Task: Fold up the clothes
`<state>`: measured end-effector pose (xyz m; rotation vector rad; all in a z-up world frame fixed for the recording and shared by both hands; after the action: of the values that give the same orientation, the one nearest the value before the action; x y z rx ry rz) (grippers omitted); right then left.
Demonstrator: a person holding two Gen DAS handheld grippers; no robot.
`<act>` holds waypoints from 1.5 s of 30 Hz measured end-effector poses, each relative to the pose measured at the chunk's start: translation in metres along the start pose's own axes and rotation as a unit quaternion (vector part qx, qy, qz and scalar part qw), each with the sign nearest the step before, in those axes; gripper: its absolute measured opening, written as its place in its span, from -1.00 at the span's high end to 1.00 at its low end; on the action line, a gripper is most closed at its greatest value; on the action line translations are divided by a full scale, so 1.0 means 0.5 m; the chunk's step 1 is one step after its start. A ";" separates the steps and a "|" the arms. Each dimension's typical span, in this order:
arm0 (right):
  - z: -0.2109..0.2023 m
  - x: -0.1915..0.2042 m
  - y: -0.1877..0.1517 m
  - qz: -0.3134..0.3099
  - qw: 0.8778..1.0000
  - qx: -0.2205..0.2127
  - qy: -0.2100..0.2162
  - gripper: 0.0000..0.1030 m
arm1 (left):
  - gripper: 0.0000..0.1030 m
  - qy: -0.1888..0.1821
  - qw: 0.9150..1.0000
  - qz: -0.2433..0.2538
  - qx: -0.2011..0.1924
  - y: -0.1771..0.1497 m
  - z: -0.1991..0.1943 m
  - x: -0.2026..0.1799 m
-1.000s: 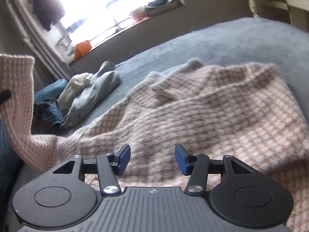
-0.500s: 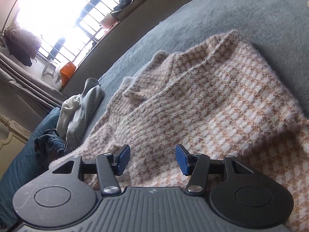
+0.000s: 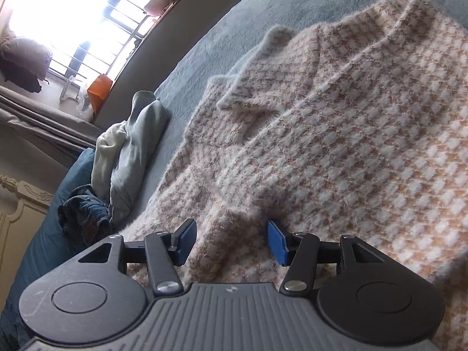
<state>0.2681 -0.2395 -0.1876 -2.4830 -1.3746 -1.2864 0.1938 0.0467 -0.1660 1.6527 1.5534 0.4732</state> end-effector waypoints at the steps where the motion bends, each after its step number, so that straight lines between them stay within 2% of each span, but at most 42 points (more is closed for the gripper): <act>1: 0.004 0.004 0.002 0.001 1.000 0.000 -0.001 -0.10 | 0.17 0.003 1.000 -0.001 0.002 -0.004 0.002 0.004; 5: 0.005 0.014 0.006 -0.011 1.000 0.002 -0.010 -0.06 | 0.17 0.009 1.000 -0.004 0.006 -0.017 0.009 0.012; 10: -0.011 0.008 0.006 -0.001 1.000 0.001 -0.004 0.11 | 0.16 0.006 1.000 0.005 0.010 -0.027 0.014 0.003; 12: -0.024 0.010 0.005 0.009 1.000 -0.002 0.011 0.16 | 0.16 0.002 1.000 0.003 0.014 -0.031 0.016 0.000; 21: 0.022 0.000 -0.005 0.031 0.999 0.011 0.008 0.19 | 0.13 0.007 1.000 0.006 0.017 -0.037 0.021 -0.002; 24: 0.029 0.018 -0.005 0.008 1.000 0.005 0.009 0.69 | 0.11 0.012 1.000 0.005 0.016 -0.037 0.021 -0.002; 28: -0.053 0.075 0.013 -0.051 0.997 -0.050 0.041 0.72 | 0.07 0.029 1.000 -0.001 0.010 -0.031 0.026 0.002; 32: -0.197 0.101 0.063 -0.094 0.986 -0.123 0.060 0.73 | 0.05 0.046 0.999 0.005 0.006 -0.016 0.037 -0.003; 36: -0.313 0.071 0.104 -0.128 0.975 -0.179 0.029 0.73 | 0.04 0.060 0.998 0.001 0.004 0.004 0.056 -0.007; 41: -0.336 -0.054 0.106 -0.112 0.974 -0.192 -0.051 0.73 | -0.02 0.073 0.997 -0.016 0.004 0.011 0.071 -0.008; 45: -0.338 -0.137 0.093 -0.097 0.971 -0.198 -0.096 0.73 | -0.10 0.082 0.997 -0.001 0.002 0.003 0.073 -0.018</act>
<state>0.1736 -0.3802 -0.1063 -2.8560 -1.5731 -1.5267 0.2202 0.0275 -0.1849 1.6509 1.6753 0.6187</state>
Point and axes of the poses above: each gripper's, at about its wrist camera, not at the fingertips, and z roughly the way its jaws point, x to its left, y to its top, the point moved 10 cm from there along z, roughly the way its jaws point, and after that the axes turned 1 degree about -y, right-handed, at the moved point
